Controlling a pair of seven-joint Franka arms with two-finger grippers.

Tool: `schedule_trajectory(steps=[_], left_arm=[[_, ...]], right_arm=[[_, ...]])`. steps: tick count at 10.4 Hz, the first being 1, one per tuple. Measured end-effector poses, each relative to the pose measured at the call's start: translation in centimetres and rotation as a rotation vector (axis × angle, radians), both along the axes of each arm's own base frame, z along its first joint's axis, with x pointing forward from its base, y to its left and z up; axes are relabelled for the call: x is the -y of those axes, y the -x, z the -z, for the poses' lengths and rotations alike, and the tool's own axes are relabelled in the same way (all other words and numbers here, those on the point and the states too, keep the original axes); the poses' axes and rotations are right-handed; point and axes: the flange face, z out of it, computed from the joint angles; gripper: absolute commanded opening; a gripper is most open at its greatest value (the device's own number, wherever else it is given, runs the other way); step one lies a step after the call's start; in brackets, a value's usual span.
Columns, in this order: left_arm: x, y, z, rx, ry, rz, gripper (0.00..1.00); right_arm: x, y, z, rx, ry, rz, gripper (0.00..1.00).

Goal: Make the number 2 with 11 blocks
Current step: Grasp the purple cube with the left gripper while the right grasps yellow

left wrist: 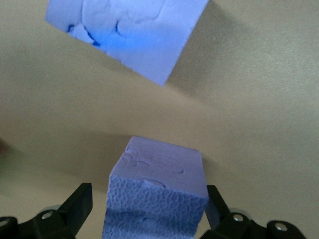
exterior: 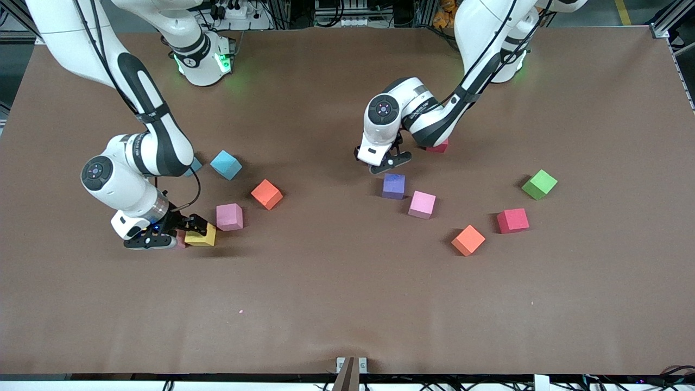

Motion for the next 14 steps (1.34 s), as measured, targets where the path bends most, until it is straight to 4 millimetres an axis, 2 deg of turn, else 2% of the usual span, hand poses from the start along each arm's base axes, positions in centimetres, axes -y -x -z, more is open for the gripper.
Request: schedule_trajectory(steps=[2,5,8,11,12,14], left_arm=[[0.1,0.1,0.0,0.001,0.001,0.001,1.0],[0.7,0.9,0.0,0.0,0.002,0.019,1.0],[1.9,2.2,0.4,-0.003,0.005,0.046,1.0],[2.1,2.2,0.9,-0.01,0.005,0.048,1.0],[2.1,2.2,1.0,-0.004,0.003,0.056,1.0],[2.0,2.1,1.0,0.029,-0.012,0.103,1.0]], right_arm=[[-0.1,0.0,0.1,-0.003,-0.001,-0.001,1.0],[-1.2,0.4,2.9,-0.033,0.003,-0.018,1.0],[-1.3,0.8,5.4,-0.058,0.006,-0.018,1.0],[-1.3,0.8,6.3,-0.061,0.007,-0.017,1.0],[-1.3,0.7,6.2,-0.06,0.007,-0.017,0.79],[-1.3,0.4,5.9,-0.052,0.006,-0.017,0.58]])
